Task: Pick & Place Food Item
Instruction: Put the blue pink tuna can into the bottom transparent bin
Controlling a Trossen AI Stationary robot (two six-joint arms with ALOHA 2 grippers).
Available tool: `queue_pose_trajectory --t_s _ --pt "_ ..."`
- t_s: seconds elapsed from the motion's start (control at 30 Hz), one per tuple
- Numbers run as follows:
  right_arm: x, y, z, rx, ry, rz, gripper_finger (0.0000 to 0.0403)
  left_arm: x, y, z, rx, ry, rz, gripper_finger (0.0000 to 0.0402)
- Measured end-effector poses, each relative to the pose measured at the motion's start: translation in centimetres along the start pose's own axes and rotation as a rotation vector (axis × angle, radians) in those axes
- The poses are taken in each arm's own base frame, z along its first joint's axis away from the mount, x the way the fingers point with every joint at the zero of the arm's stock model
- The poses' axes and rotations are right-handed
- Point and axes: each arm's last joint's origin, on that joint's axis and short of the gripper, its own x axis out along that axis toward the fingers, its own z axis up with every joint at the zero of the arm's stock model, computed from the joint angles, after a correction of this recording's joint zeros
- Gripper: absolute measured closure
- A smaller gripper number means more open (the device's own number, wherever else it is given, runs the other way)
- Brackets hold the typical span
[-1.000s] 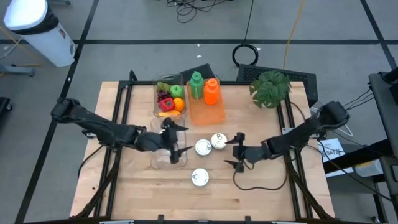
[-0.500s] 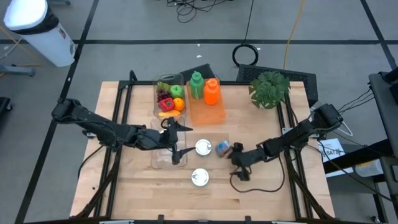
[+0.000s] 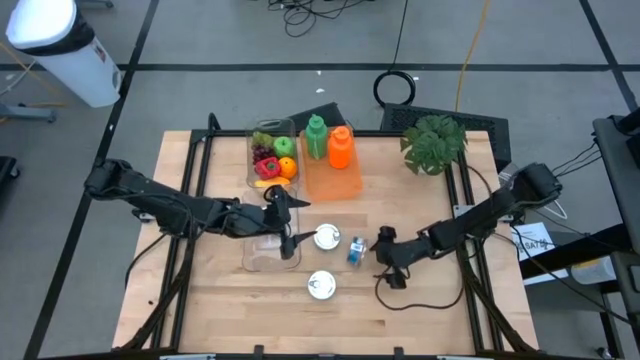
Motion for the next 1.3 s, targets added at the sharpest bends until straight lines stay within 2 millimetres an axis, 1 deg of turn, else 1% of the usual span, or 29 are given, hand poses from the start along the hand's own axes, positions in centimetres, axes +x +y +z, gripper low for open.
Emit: queue_pose_trajectory --t_s 0.17,0.33,0.43,0.5,0.73,0.8,0.9,0.97,1.03,1.2,1.3 --pt "-1.4 -0.4 1.3 -0.042 -0.135 -0.178 0.0026 -0.1 -0.2 0.0 -0.032 0.003 -0.018 0.0031" --pt "-1.7 -0.8 1.7 -0.104 -0.167 -0.251 0.0026 -0.1 -0.5 -0.1 -0.071 0.017 -0.070 0.0028" --pt "-1.6 -1.2 1.8 -0.131 -0.162 -0.268 0.0026 0.2 -0.6 -0.3 -0.070 0.016 -0.067 0.0024" --pt "-1.6 -1.5 2.0 -0.114 -0.176 -0.273 0.0026 0.6 -0.6 -0.6 -0.067 0.024 -0.058 0.0023" --pt "-1.7 -1.0 2.8 -0.023 -0.274 -0.226 0.0026 2.8 -0.4 -2.3 -0.046 0.079 -0.016 0.0023" --pt "-1.7 -1.1 2.7 -0.017 -0.277 -0.285 0.0026 3.5 -0.2 -2.8 -0.046 0.096 -0.003 0.0023" --pt "-1.8 -1.6 2.2 -0.021 -0.257 -0.442 0.0026 4.0 0.0 -3.3 -0.057 0.115 0.010 0.0023" --pt "-1.9 -1.8 2.0 -0.022 -0.246 -0.514 0.0026 4.2 0.1 -3.4 -0.070 0.116 0.015 0.0023" --pt "-1.9 -1.9 1.9 -0.015 -0.242 -0.543 0.0026 4.2 0.1 -3.4 -0.073 0.116 0.016 0.0023" --pt "-1.9 -2.0 1.5 0.032 -0.216 -0.553 0.0026 4.2 0.1 -3.4 -0.075 0.111 0.014 0.0023" --pt "-1.9 -2.1 1.4 0.105 -0.233 -0.563 0.0026 4.2 0.0 -3.3 -0.076 0.109 0.013 0.0023"
